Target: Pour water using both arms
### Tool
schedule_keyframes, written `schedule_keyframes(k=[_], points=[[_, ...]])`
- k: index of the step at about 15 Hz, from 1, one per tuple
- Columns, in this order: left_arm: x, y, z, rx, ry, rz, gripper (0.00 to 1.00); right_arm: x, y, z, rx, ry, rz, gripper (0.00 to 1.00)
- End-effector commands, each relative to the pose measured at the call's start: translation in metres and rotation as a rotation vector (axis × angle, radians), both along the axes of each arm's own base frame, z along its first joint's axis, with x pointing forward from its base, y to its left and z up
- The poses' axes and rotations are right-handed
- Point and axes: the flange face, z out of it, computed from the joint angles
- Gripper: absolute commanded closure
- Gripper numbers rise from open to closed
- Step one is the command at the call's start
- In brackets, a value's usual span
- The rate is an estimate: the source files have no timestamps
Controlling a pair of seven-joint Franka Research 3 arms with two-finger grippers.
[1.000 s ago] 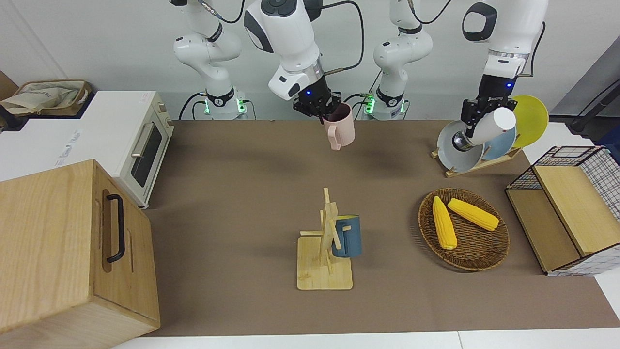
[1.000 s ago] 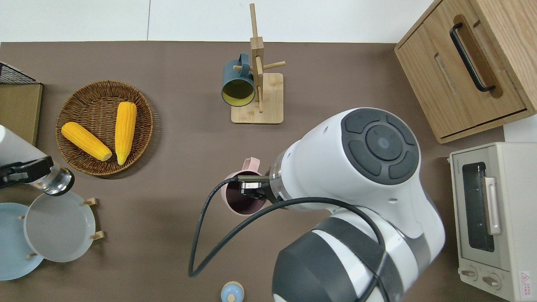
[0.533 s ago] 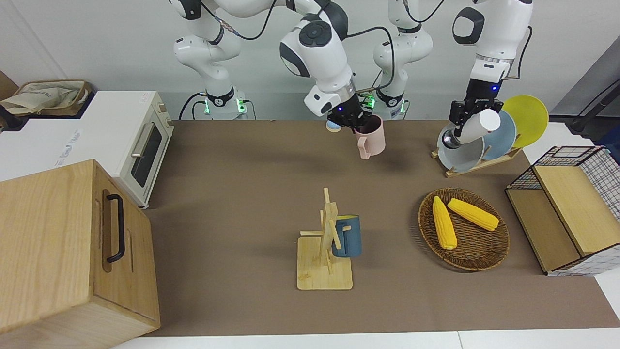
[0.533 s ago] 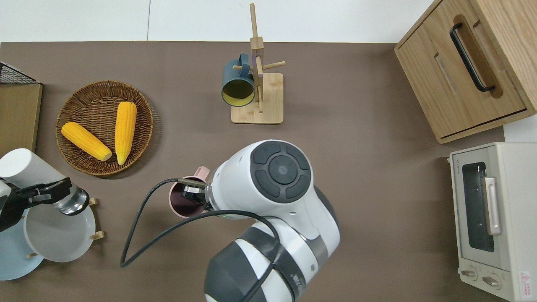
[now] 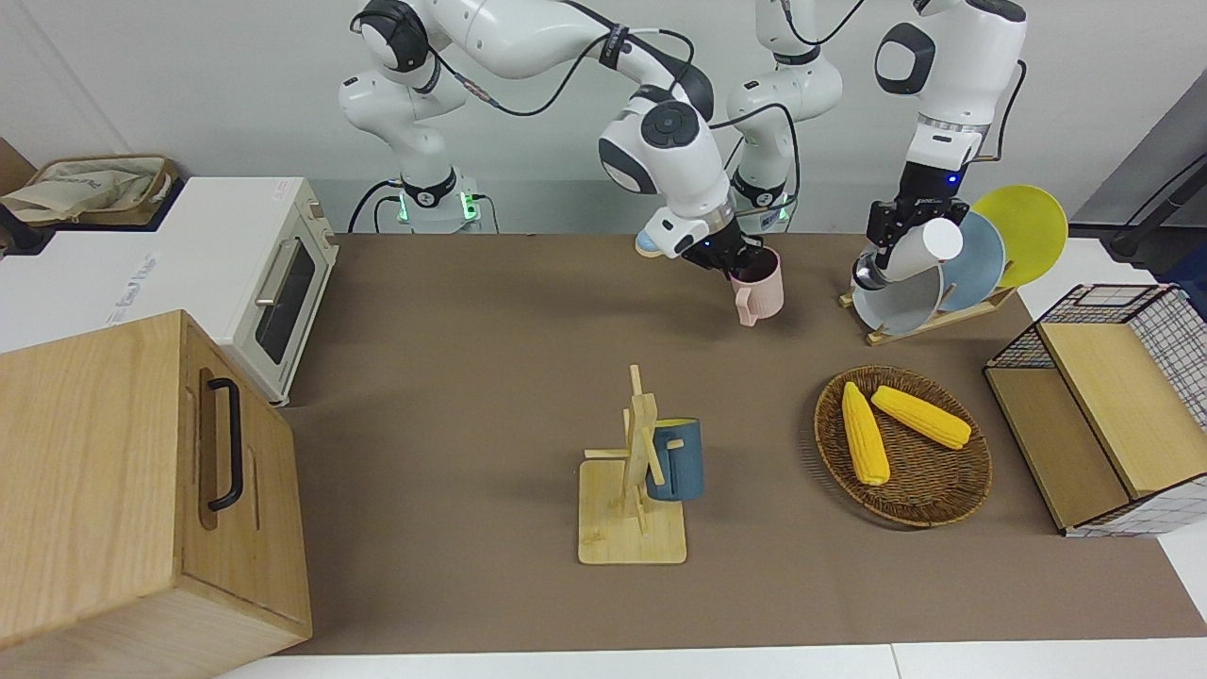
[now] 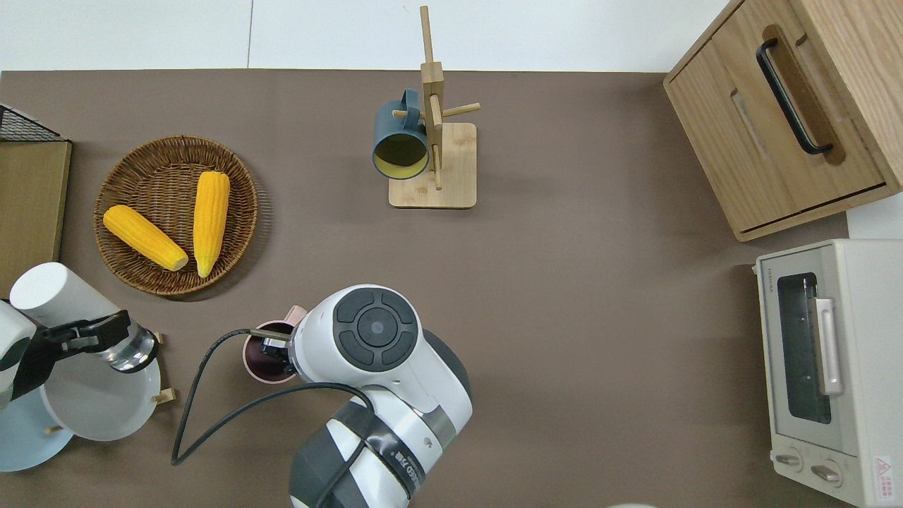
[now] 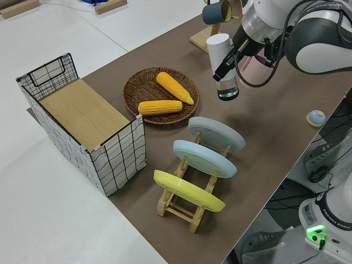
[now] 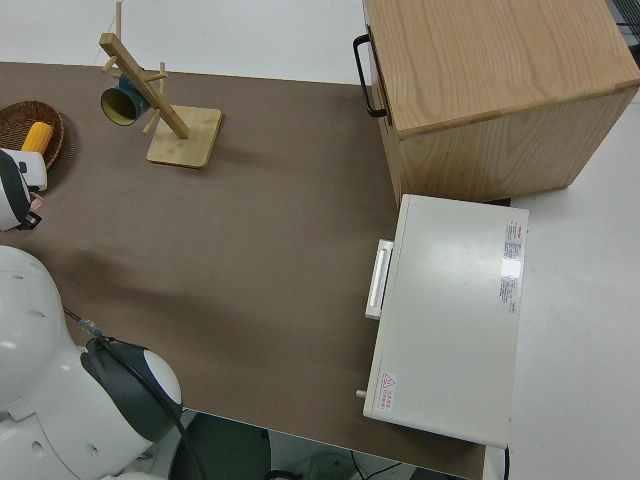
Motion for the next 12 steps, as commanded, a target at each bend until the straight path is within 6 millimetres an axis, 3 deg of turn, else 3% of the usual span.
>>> schedule_keyframes(k=[1, 6, 12], points=[[-0.013, -0.003, 0.010, 0.000, -0.045, 0.018, 1.00, 0.002, 0.013, -0.018, -0.009, -0.020, -0.024, 1.000], [-0.014, -0.004, 0.007, -0.001, -0.037, 0.018, 1.00, 0.003, 0.029, -0.057, -0.012, -0.038, -0.009, 1.000], [-0.015, -0.004, 0.006, -0.001, -0.035, 0.018, 1.00, -0.006, 0.053, -0.083, -0.009, -0.075, -0.026, 1.000]])
